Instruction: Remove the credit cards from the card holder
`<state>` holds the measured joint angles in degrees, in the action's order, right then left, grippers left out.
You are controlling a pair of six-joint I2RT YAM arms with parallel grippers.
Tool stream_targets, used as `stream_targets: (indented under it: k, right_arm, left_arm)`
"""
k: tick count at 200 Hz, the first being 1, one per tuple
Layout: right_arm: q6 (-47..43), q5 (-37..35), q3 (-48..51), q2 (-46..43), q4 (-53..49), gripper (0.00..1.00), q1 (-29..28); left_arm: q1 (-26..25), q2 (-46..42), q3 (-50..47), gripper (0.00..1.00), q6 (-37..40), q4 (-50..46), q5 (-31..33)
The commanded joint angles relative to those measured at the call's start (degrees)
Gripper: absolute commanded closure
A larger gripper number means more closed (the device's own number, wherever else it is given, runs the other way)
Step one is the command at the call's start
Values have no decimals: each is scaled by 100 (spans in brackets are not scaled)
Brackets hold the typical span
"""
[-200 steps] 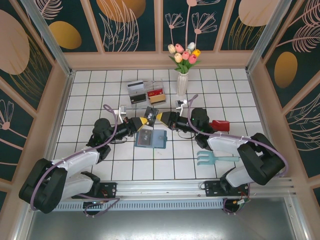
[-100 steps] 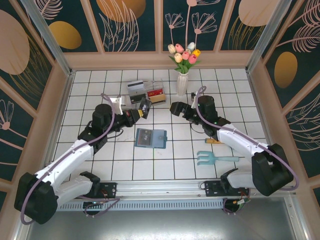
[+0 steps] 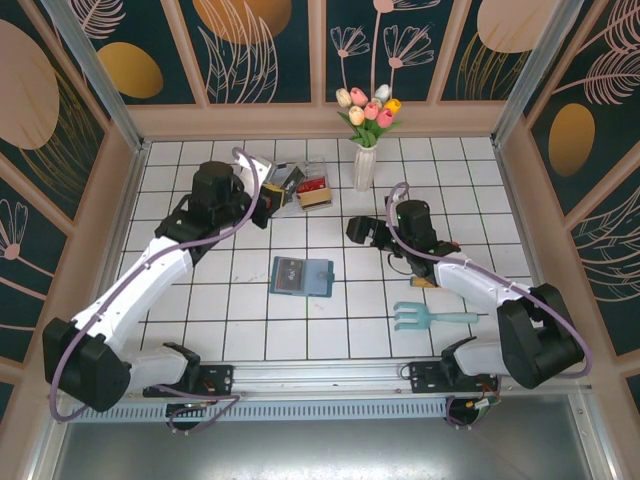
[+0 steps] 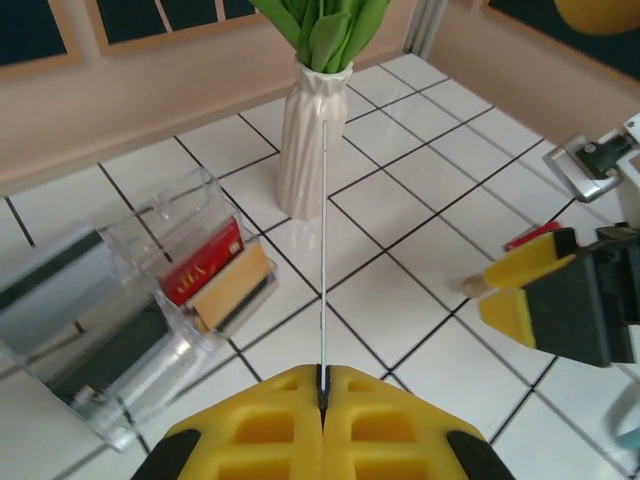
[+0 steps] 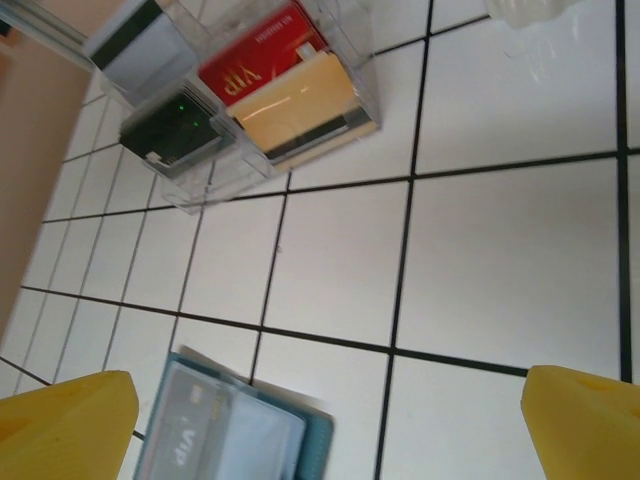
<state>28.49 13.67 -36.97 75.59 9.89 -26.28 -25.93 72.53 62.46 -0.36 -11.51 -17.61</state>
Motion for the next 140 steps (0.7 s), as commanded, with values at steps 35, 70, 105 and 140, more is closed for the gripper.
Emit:
stream_targets:
  k: [35, 70, 105, 140]
  right_arm:
    - [-72, 148, 454, -101, 661, 1, 116]
    - [-45, 137, 622, -407, 689, 1, 132]
    - [29, 177, 664, -386, 707, 1, 134]
    - [104, 224, 665, -206, 778, 1, 136]
  left_arm:
    - [268, 1164, 1867, 100, 2044, -2141, -907]
    - [469, 1584, 2025, 100, 3261, -2366, -1074]
    - [675, 1889, 1786, 100, 4202, -2117, -885]
    - [825, 2176, 1548, 100, 4915, -1697, -629]
